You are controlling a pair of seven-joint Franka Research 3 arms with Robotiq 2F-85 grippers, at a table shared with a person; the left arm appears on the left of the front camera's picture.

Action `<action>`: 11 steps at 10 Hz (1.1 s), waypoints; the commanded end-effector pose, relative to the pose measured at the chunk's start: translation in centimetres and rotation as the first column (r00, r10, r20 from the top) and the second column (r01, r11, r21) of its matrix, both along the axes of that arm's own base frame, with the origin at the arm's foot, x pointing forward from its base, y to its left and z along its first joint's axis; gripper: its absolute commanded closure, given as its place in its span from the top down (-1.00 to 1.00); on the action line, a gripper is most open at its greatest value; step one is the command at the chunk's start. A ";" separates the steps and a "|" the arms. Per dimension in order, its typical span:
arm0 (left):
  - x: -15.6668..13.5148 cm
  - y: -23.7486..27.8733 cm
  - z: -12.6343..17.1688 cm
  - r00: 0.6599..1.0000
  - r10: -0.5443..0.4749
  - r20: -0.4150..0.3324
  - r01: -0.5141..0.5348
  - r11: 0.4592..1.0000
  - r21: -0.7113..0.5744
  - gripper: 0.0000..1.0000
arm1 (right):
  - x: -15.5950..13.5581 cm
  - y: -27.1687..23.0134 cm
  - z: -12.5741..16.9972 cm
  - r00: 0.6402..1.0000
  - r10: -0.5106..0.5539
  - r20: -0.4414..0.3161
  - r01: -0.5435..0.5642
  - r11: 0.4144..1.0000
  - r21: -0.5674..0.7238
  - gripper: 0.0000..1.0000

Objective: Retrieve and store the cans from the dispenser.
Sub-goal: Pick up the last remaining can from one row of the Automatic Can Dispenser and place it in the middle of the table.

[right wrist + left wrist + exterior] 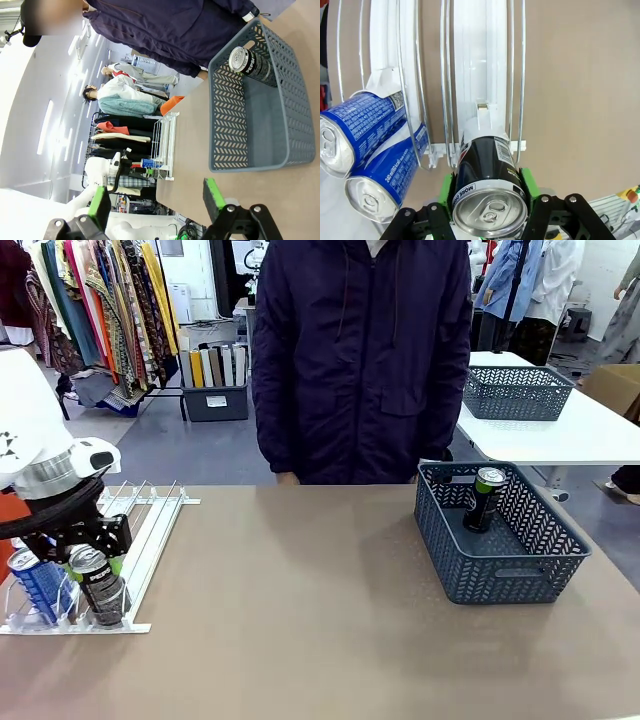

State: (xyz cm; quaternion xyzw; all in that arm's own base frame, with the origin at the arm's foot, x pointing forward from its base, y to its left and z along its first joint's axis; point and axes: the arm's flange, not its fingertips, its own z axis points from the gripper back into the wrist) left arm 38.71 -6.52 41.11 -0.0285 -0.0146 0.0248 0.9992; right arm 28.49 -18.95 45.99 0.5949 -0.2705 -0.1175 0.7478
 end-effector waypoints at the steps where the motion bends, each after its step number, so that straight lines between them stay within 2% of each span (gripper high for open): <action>1: -0.2 -0.2 1.6 0.998 0.001 0.061 -0.002 1.000 0.020 -1.00 | 0.0 0.0 0.3 1.000 -0.002 0.011 0.002 1.000 0.016 1.00; 2: -0.4 -0.5 3.3 0.995 -0.010 0.096 0.007 0.999 0.034 -1.00 | 0.0 0.0 0.3 1.000 -0.002 0.011 0.002 1.000 0.016 1.00; 4: -1.7 -1.3 8.8 0.978 -0.042 0.204 0.027 0.997 0.072 -1.00 | 0.0 0.0 0.3 1.000 -0.002 0.011 0.002 1.000 0.016 1.00; 7: -5.5 -2.4 16.2 0.927 -0.061 0.370 0.038 0.997 0.069 -1.00 | 0.0 0.0 0.3 1.000 -0.002 0.011 0.002 1.000 0.016 1.00; 8: -6.8 -2.3 17.4 0.913 -0.070 0.402 0.064 0.998 0.029 -1.00 | 0.0 0.0 0.3 1.000 -0.002 0.011 0.002 1.000 0.016 1.00; 9: -4.2 -2.1 15.2 0.945 -0.082 0.316 0.064 0.996 0.069 -1.00 | 0.0 0.0 0.3 1.000 -0.002 0.011 0.002 1.000 0.016 1.00; 11: -4.2 -2.1 15.2 0.945 -0.082 0.316 0.064 0.996 0.069 -1.00 | 0.0 0.0 0.3 1.000 -0.002 0.011 0.002 1.000 0.016 1.00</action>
